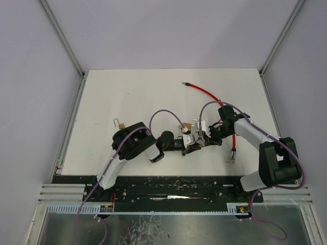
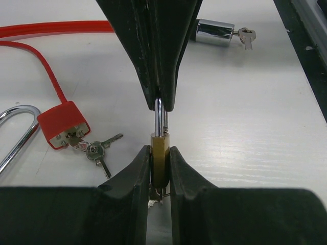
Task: Lock with the key
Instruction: Lock the lock.
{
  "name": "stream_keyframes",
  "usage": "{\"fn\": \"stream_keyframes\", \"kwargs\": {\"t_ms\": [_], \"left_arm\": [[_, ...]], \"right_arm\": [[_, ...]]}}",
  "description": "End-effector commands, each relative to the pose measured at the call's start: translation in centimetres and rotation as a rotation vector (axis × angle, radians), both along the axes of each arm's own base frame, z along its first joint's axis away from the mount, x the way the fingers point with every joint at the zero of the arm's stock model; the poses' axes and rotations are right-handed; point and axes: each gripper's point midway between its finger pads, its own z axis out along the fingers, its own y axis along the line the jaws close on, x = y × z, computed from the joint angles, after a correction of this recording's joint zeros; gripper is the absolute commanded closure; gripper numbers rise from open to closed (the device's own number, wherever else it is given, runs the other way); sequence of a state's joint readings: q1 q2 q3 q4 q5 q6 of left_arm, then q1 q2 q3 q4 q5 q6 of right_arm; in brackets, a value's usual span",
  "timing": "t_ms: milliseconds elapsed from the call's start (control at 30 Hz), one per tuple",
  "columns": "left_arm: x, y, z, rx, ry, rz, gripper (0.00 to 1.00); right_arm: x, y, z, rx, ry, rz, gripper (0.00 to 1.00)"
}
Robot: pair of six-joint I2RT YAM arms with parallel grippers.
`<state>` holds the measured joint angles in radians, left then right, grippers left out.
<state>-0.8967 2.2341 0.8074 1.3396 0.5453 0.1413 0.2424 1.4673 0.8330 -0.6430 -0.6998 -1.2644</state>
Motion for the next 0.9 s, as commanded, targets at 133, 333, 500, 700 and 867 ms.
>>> {"fn": "stream_keyframes", "kwargs": {"t_ms": [133, 333, 500, 700, 867], "left_arm": [[-3.6, 1.2, -2.9, 0.064, 0.053, -0.021, 1.0], [-3.6, 1.8, -2.8, 0.052, 0.06, 0.004, 1.0], [-3.1, 2.5, -3.0, 0.039, 0.086, 0.036, 1.0], [-3.6, 3.1, -3.0, 0.066, 0.107, 0.017, 1.0], [-4.6, 3.2, -3.3, 0.109, 0.129, -0.04, 1.0]], "right_arm": [[-2.6, 8.4, 4.4, 0.327, 0.154, 0.08, 1.0], [-2.6, 11.4, 3.9, 0.298, 0.328, -0.091, 1.0], [-2.1, 11.7, 3.5, 0.306, 0.321, -0.14, 1.0], [0.3, 10.1, 4.9, 0.21, 0.079, -0.134, 1.0], [0.9, 8.5, 5.3, 0.154, -0.08, -0.076, 1.0]]}}
